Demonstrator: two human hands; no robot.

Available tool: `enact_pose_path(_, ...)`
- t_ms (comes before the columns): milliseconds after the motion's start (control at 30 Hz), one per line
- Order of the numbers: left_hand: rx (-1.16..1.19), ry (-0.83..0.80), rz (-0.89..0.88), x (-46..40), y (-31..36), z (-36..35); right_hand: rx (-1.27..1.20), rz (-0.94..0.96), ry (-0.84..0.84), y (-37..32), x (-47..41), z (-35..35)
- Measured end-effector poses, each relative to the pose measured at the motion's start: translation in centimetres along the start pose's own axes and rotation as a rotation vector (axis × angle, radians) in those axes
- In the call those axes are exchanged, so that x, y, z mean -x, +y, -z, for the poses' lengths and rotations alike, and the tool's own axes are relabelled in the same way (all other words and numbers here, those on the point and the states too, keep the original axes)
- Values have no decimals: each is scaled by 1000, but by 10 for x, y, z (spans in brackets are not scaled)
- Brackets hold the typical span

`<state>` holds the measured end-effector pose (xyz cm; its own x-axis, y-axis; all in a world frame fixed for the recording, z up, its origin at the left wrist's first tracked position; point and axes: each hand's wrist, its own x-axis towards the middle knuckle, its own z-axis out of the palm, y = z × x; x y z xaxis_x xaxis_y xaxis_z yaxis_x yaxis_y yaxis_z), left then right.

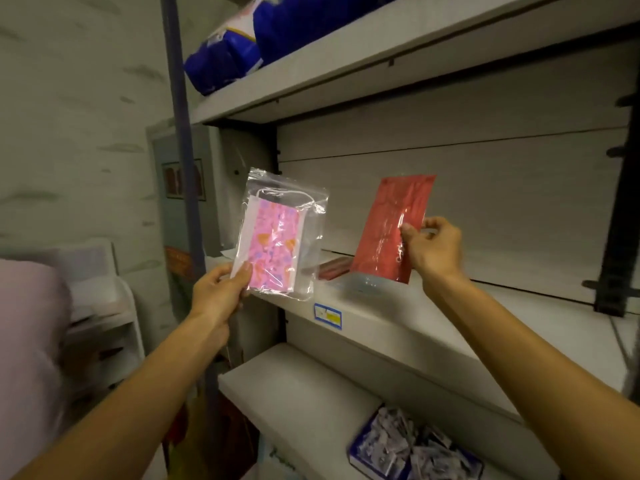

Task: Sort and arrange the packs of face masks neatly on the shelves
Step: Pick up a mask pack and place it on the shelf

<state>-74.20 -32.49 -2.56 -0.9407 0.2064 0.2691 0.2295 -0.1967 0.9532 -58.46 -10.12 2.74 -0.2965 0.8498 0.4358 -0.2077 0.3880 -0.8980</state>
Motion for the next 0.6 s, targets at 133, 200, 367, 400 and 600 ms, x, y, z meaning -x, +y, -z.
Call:
enact_pose_path(133, 12, -12, 9, -34, -15, 2, -1, -31, 37, 13, -21, -33)
enact_pose_path(200, 20, -9, -1, -54, -19, 5, 10, -32, 78, 16, -34, -43)
enact_pose_path(367, 56, -39, -8, -106, -33, 12, 17, -48, 122, 24, -47, -65)
enact_pose_path(400, 63, -52, -4, -116, -36, 13, 26, -49, 133, 25, -49, -69)
enact_pose_path(600, 71, -178, 7, -170, -41, 20, 80, -77, 196, 25, -55, -95)
